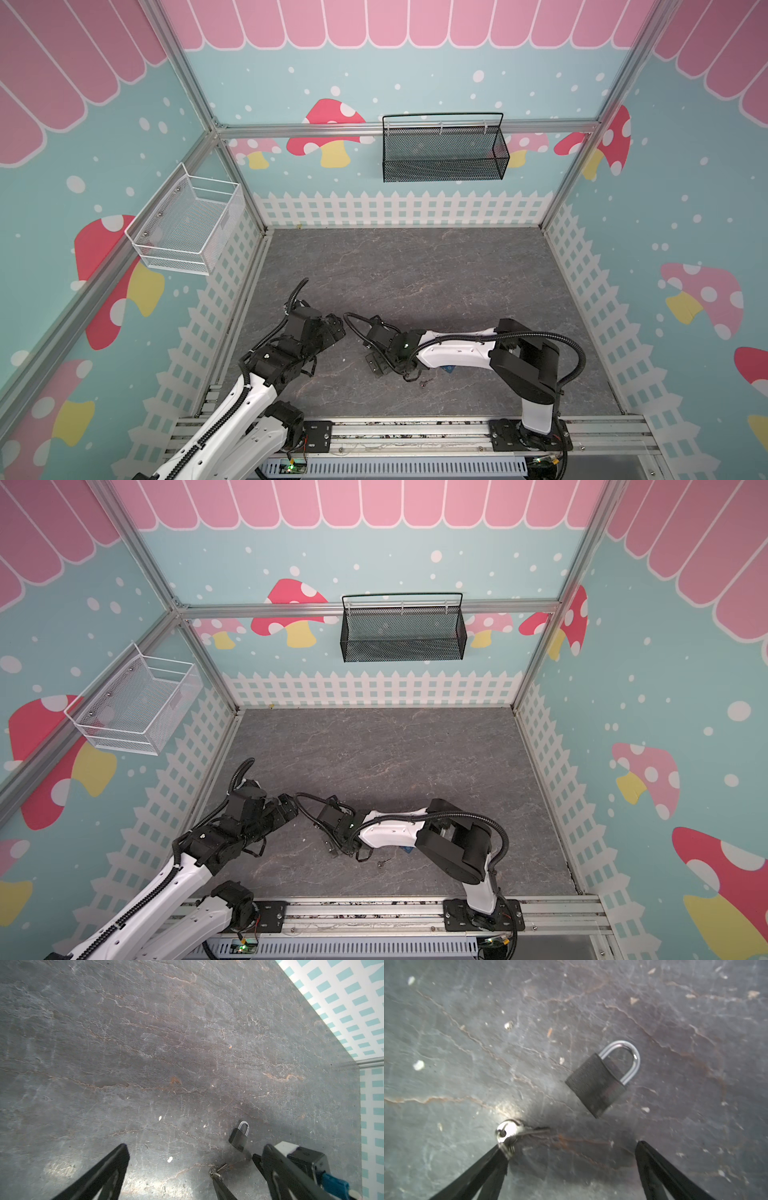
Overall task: Unlock with the key
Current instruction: 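Lower the right gripper onto the silver key and close on it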
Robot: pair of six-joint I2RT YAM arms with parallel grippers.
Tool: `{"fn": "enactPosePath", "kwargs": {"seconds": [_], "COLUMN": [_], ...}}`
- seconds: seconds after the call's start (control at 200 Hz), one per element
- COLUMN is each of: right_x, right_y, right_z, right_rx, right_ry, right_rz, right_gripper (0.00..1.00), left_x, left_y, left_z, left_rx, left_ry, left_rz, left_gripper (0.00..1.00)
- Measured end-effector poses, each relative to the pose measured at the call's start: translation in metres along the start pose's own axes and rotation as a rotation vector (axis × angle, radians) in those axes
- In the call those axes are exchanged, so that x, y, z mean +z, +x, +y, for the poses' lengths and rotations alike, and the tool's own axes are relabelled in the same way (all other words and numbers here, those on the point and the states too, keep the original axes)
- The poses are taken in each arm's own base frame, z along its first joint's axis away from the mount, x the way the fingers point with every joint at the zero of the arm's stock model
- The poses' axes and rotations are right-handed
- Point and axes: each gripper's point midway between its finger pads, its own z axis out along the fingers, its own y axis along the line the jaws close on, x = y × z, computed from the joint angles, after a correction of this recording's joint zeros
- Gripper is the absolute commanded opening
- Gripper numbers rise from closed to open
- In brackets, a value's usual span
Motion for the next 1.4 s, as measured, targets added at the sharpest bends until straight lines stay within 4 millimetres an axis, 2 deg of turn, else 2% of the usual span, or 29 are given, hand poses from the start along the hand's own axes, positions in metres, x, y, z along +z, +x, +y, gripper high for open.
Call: {"fn": "enactPosePath", "kwargs": {"seconds": [0.315, 0.405, 0.59, 0.87, 1.155, 1.401], "right_x": [-0.018, -0.023, -0.033, -0.032, -0.020, -0.007], "right_y": [0.005, 0.005, -0.002, -0.019, -0.019, -0.014], "right_z": [-0.031, -0.034, -0.013, 0.032, 0.046, 0.052], "right_rx": [0.042, 0.028, -0.022, -0.056, -0.073, -0.105], "right_ry": [0.003, -0.001, -0.079, -0.168, -0.205, -0.223], "right_rz": [-0.007, -0.013, -0.031, -0.039, -0.010, 0.015], "right_gripper": [0.98, 0.98, 1.00, 0.84, 0.62, 0.54], "left_x": [0.007, 0.009, 0.006, -0.015, -0.018, -0.019], "left_y": [0.017, 0.020, 0.014, -0.004, -0.008, -0.006], "left_z": [-0.019, -0.023, -0.023, -0.016, -0.004, 0.000], "left_rx": [0.043, 0.052, 0.052, 0.045, 0.057, 0.061], "left_ry": [0.037, 0.045, 0.044, 0.032, -0.026, -0.040], "left_rz": [0.049, 0.054, 0.021, -0.074, -0.095, -0.091], "left_gripper": [1.00, 1.00, 1.00, 1.00, 1.00, 1.00]}}
